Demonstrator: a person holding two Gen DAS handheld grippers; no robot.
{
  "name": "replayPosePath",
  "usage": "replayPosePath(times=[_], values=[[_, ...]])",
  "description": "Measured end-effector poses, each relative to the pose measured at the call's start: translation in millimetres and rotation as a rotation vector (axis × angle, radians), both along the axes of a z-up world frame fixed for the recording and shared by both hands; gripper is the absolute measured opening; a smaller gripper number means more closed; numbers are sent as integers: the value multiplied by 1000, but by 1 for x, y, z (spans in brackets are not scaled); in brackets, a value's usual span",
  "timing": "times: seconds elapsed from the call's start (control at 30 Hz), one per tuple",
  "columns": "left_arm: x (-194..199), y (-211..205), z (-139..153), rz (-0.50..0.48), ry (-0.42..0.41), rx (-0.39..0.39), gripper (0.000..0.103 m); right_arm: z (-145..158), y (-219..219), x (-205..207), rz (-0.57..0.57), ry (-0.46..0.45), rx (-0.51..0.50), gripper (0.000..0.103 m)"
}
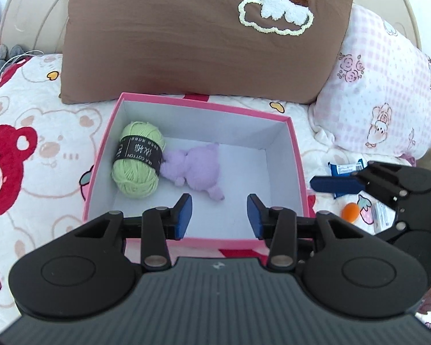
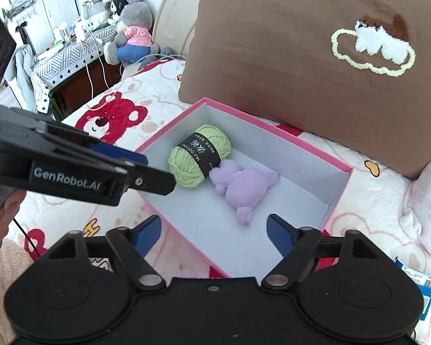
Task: Organize objects
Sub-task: 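Withdraw the left tool from the box toward the white soap box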
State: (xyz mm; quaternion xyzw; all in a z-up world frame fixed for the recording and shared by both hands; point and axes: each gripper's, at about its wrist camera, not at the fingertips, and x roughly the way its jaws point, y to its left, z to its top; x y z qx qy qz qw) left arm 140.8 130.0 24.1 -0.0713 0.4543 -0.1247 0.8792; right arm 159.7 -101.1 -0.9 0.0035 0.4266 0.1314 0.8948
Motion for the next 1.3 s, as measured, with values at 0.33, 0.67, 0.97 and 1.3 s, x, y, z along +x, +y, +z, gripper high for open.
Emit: replayPosePath(times=[0.33, 0.67, 0.97, 1.3], values=[[-35, -3, 22, -5, -16, 16, 76, 17, -4, -30, -2, -25, 0, 96], [-62, -15, 37, -53, -28, 49, 91, 36, -8, -59, 1, -57, -5, 96], [-82, -21, 47, -43, -74, 49, 103, 44, -14, -83, 13, -97, -12, 96], [-97, -27, 46, -55, -52, 60, 103, 46, -24, -106, 33, -68, 45, 96]])
